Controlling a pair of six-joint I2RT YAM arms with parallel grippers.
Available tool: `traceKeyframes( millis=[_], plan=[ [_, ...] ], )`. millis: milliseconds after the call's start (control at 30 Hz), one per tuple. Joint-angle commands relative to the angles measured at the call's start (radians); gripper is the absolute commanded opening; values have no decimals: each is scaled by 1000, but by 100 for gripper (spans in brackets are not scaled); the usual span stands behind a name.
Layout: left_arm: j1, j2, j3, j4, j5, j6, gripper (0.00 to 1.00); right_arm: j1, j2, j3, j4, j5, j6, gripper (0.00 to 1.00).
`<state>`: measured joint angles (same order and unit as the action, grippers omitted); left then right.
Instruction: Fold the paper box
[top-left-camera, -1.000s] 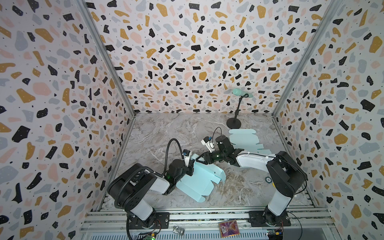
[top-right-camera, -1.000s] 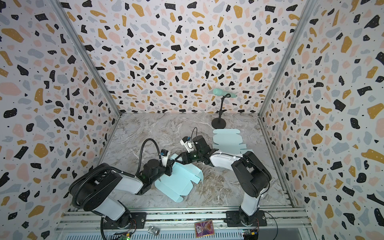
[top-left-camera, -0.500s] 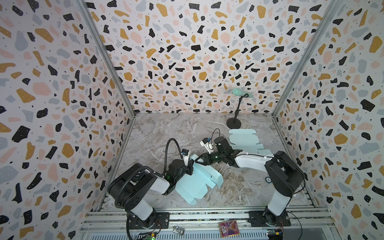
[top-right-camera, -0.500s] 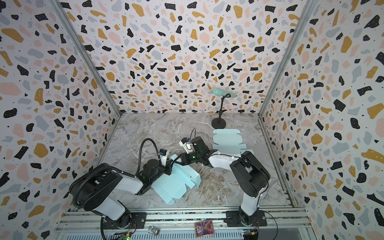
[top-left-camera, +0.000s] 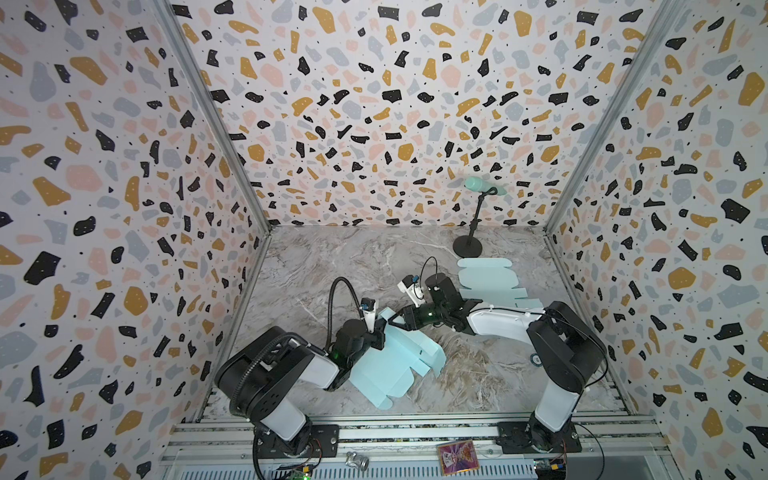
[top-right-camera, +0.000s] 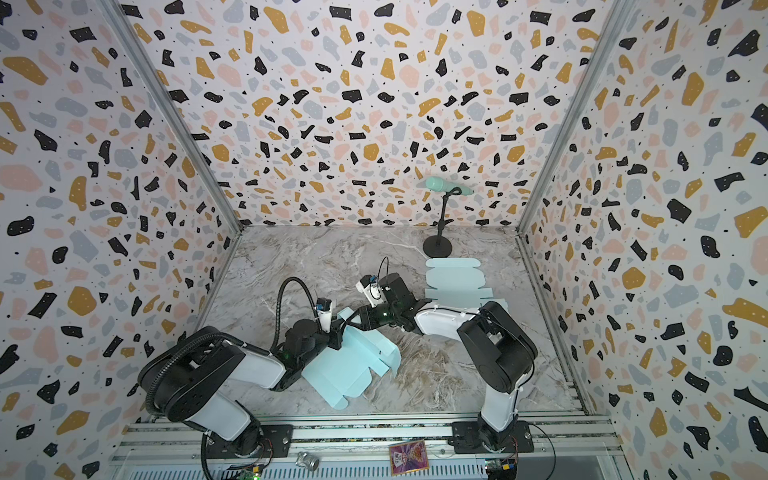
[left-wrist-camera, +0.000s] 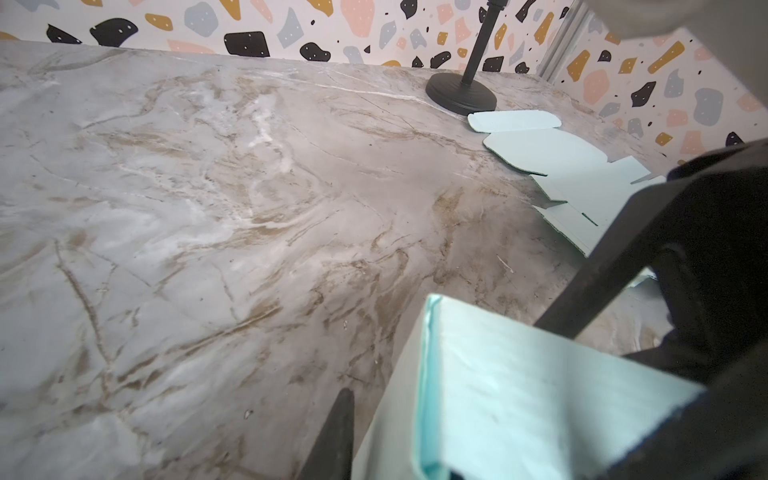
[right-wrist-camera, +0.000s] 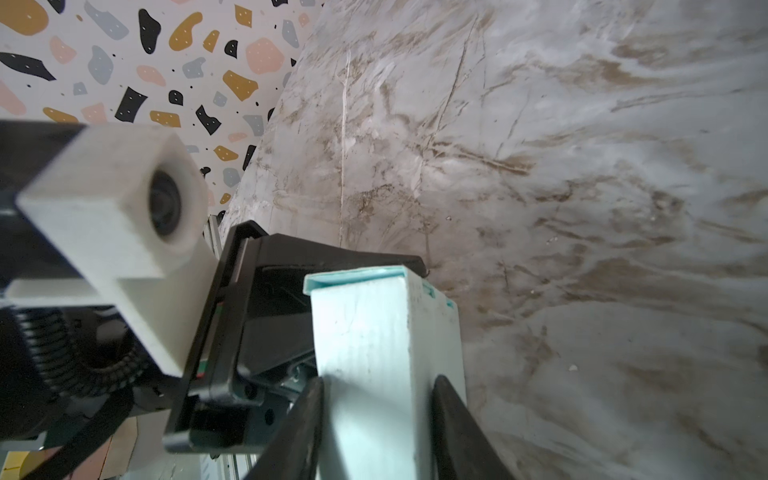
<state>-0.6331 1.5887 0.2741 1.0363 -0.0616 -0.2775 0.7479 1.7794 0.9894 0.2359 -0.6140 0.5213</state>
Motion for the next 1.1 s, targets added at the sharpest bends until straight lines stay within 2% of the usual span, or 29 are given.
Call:
traceKeyframes(
  millis=[0, 400, 700, 933, 1067],
  plan=[
    [-7, -12, -9, 90, 24, -10, 27, 47, 6, 23, -53, -64, -10, 42],
    [-8, 40, -93, 146, -7, -24, 27, 48, -8, 47, -102, -10, -54, 40],
    [-22, 13, -113, 126, -31, -27, 31, 50, -26, 35, -107, 12, -60, 39],
    [-31, 8, -131, 120, -70, -33, 28, 57, -31, 35, -113, 31, -64, 38],
    [-34, 1, -134, 117, -87, -32, 20, 61, -32, 36, -111, 33, -63, 38]
  ],
)
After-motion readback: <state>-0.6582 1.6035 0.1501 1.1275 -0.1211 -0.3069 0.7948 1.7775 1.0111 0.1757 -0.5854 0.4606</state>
